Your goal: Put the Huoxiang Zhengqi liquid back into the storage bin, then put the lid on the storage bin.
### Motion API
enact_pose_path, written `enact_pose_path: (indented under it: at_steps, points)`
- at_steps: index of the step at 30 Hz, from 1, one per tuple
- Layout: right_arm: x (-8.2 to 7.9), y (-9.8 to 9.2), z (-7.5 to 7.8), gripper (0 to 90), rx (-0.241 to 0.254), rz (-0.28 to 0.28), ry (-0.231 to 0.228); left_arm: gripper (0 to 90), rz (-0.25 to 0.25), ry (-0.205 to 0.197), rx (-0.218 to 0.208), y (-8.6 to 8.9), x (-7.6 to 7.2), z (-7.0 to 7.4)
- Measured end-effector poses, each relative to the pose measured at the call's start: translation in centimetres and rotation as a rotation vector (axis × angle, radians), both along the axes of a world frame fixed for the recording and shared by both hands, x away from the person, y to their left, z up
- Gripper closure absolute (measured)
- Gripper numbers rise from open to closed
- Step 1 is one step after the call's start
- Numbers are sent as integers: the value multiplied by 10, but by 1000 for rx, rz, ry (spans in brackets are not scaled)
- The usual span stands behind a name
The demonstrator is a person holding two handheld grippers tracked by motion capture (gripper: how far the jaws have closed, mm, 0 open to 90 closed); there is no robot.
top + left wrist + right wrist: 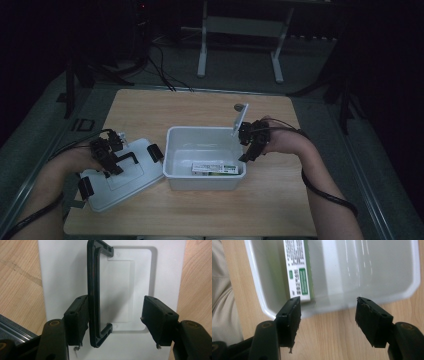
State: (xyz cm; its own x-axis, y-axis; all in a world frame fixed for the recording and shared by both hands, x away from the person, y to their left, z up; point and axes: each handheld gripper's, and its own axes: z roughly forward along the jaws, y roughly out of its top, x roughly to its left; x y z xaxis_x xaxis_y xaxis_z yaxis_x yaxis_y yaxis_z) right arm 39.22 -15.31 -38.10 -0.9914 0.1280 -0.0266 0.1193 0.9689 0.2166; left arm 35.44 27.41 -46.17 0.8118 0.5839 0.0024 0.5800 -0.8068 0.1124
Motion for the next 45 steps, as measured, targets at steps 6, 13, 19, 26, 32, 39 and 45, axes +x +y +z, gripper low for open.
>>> enact_pose_path:
  at_steps: [6,13,19,26,32,39,45]
  points:
    - [2,-23,-2,268,22,-47,-1,427,-8,-15,5,2,0,0]
    - [4,-52,-15,211,39,-104,14,500,-19,-35,25,2,1,2]
    - [4,-68,-40,172,17,-141,44,543,-20,-36,28,1,4,1]
    - [3,-78,-65,151,7,-163,58,596,-26,-30,47,0,7,0]
    - [1,-84,-75,152,58,-168,2,629,-39,-9,45,-2,8,-4]
    - [-2,-92,-85,156,92,-174,-8,703,-53,5,47,-3,12,-10]
    - [-7,-96,-96,155,90,-178,3,815,-69,25,42,-8,14,-13]
